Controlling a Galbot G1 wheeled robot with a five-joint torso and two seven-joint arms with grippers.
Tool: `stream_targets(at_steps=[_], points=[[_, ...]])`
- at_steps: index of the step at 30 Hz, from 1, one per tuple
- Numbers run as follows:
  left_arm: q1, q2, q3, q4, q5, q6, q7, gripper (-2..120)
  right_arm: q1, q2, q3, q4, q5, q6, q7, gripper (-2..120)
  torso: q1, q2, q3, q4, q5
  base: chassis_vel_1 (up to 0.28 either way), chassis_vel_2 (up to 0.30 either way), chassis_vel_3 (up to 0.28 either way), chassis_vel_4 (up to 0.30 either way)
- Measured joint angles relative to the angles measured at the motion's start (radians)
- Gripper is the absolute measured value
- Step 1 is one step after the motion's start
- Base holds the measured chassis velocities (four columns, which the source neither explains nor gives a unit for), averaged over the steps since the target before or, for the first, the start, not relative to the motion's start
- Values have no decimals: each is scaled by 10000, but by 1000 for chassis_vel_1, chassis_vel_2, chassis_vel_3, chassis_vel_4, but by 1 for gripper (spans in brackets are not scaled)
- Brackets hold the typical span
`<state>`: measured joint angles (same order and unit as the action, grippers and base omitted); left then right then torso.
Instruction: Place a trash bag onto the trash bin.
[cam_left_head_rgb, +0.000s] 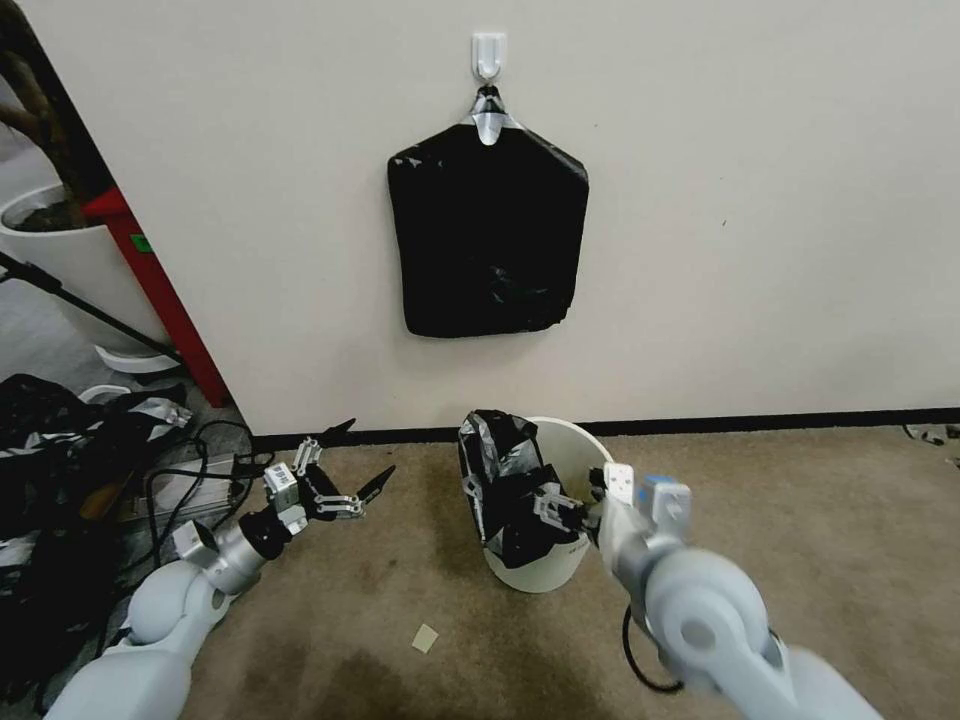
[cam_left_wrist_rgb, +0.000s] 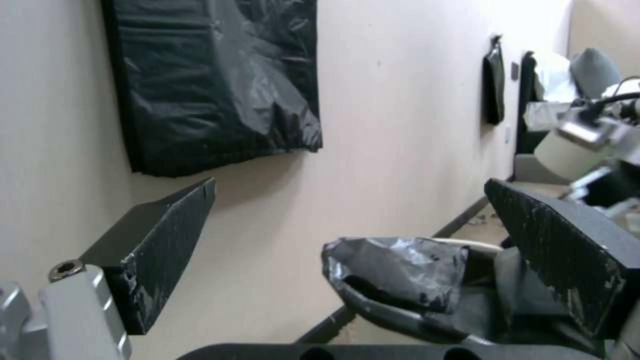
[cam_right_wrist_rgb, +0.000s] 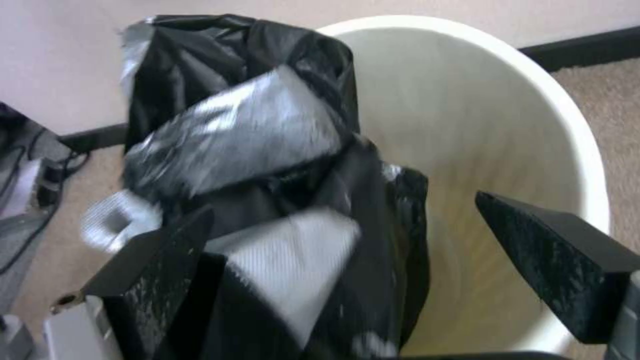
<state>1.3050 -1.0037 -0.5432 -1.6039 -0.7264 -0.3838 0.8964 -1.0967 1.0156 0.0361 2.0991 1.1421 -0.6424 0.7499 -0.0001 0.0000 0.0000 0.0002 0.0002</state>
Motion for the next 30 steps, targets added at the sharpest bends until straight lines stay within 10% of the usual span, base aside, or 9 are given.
stream_targets(at_steps=[17,30], points=[[-221,39,117,313,19,-93,-79,100,1821,-162,-551,-1583,1063,-724,-37,76,1,0,0,-3,-3,0,0,0,0],[-329,-113,343,447,168,-188,-124,100,1849,-269,-419,-1873,2769,-676,0,86,0,0,-1,-1,-2,0,0,0,0]])
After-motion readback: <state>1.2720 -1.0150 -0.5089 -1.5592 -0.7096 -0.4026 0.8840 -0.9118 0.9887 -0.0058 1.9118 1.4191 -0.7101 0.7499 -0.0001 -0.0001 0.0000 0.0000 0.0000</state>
